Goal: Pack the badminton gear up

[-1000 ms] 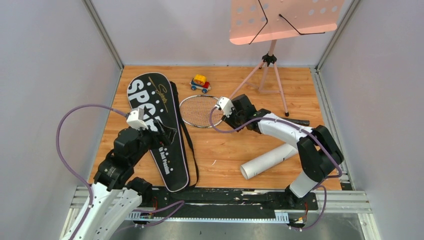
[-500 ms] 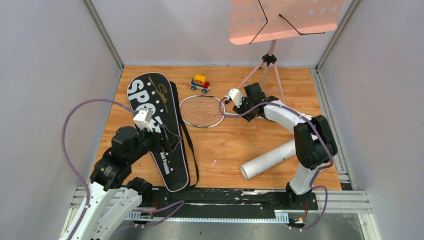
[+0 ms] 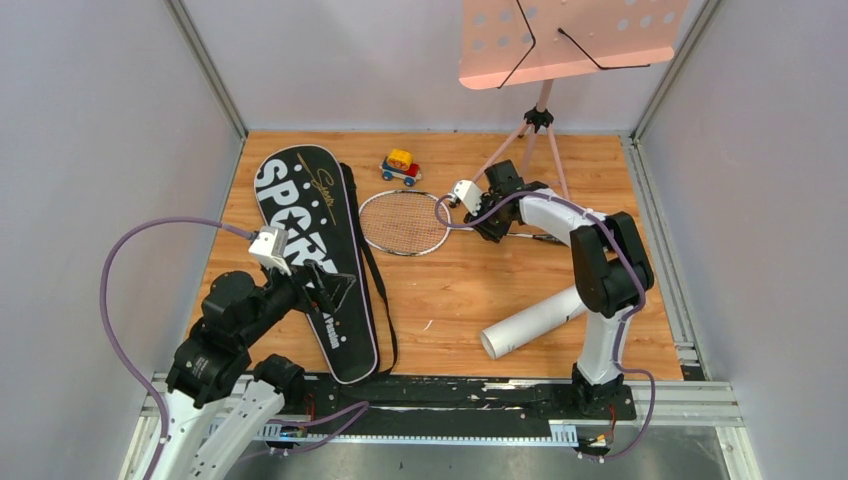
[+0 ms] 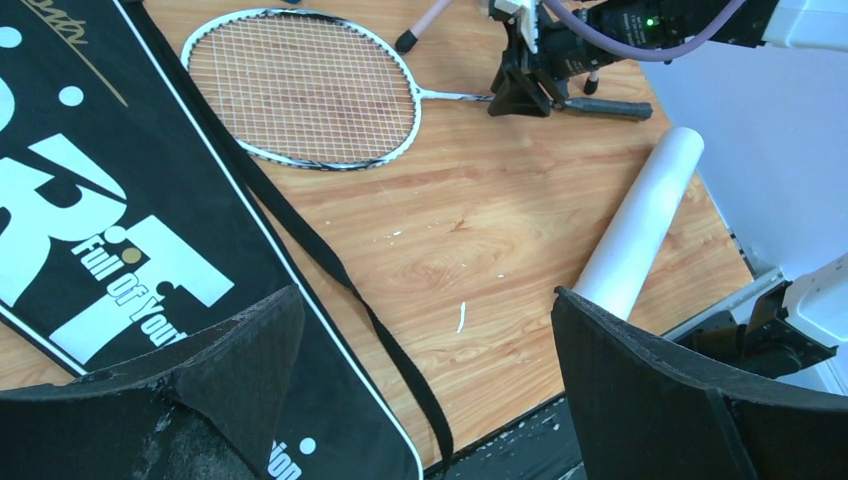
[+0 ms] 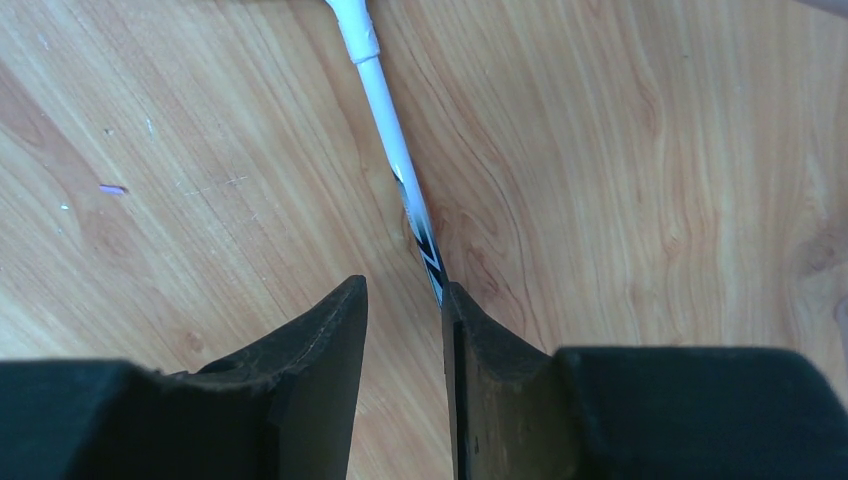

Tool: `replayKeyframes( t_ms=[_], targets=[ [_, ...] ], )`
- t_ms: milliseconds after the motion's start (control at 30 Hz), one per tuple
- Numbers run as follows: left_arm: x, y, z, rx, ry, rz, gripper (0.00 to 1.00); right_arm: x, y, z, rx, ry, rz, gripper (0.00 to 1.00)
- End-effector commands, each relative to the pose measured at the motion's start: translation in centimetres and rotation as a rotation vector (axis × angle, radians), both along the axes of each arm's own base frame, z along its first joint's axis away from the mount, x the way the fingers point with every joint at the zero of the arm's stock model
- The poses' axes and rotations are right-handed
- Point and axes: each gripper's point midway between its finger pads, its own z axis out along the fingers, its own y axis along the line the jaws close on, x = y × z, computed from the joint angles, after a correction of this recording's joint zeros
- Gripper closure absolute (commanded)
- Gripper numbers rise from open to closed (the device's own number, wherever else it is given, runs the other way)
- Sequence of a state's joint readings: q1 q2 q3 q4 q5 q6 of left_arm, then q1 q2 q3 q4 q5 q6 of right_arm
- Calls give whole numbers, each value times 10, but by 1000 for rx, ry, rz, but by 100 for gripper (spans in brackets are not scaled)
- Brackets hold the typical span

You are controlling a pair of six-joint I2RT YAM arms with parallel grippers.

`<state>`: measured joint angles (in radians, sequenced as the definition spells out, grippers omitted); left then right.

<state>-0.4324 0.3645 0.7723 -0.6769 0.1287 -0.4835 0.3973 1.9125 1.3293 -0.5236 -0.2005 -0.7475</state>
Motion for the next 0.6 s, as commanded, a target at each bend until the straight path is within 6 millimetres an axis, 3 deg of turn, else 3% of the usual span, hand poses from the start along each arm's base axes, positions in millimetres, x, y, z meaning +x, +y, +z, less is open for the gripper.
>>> replayKeyframes(
  t_ms=[0,367,567],
  targets=[
    [2,3,8,3,-49,9,0,14,6,3,17,-12,42,65],
    [-1,3,10,1,-55,3,0,17,-2,-24,-8,37,33,66],
    [-1,4,11,-2,-64,11,0,15,1,-23,11,46,56,84]
  ],
)
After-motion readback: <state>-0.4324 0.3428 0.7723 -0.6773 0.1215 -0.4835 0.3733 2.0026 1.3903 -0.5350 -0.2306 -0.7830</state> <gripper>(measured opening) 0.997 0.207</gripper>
